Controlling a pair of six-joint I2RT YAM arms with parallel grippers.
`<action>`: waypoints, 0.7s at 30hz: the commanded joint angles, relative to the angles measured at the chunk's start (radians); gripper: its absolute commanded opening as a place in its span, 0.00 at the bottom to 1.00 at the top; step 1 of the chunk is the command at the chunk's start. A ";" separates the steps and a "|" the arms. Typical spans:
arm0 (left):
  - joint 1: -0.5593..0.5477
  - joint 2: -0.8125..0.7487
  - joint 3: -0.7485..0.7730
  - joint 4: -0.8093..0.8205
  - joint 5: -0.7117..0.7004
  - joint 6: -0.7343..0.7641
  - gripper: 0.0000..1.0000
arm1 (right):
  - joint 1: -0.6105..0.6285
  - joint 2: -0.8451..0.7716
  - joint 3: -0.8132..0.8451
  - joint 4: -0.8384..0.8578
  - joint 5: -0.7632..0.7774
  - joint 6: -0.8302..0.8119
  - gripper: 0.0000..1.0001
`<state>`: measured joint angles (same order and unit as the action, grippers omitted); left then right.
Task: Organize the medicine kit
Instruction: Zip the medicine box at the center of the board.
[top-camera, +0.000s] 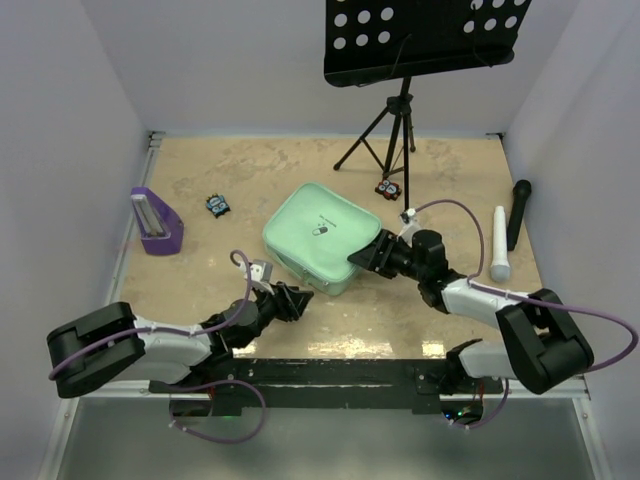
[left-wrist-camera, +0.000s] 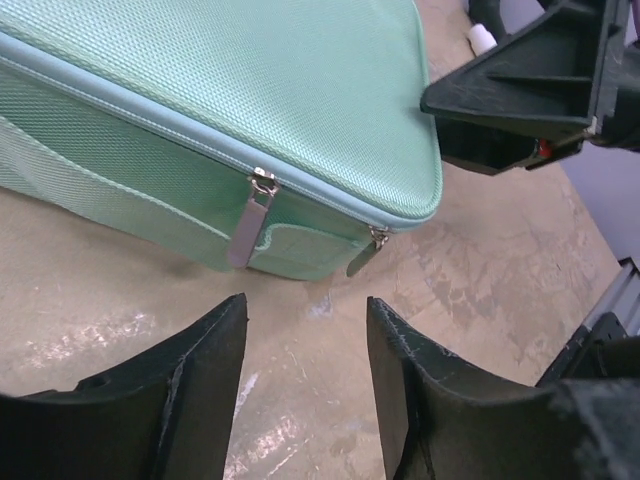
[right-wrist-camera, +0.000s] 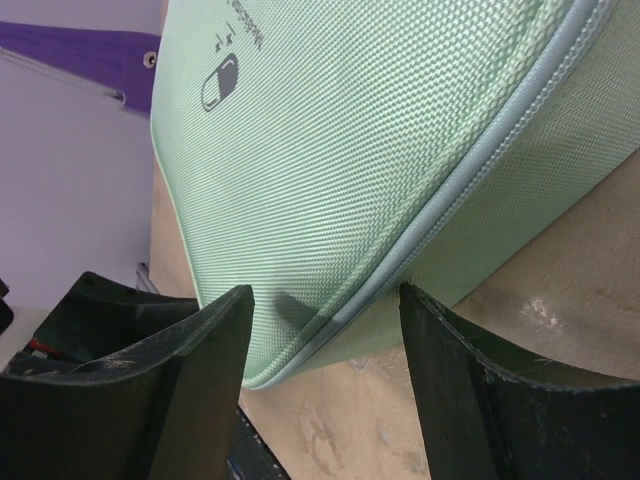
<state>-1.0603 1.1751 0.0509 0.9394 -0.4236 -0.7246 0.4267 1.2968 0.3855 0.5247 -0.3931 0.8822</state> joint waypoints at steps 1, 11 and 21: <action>0.003 0.034 -0.069 0.101 0.104 0.065 0.58 | 0.007 0.038 0.047 0.031 -0.021 0.012 0.65; 0.002 0.167 -0.069 0.384 0.236 0.135 0.65 | 0.012 0.085 0.049 0.100 -0.073 0.034 0.62; 0.002 0.297 -0.022 0.458 0.184 0.157 0.66 | 0.012 0.111 0.070 0.087 -0.081 0.027 0.61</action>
<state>-1.0603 1.4502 0.0509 1.2442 -0.2100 -0.6052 0.4290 1.3933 0.4080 0.5762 -0.4458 0.9081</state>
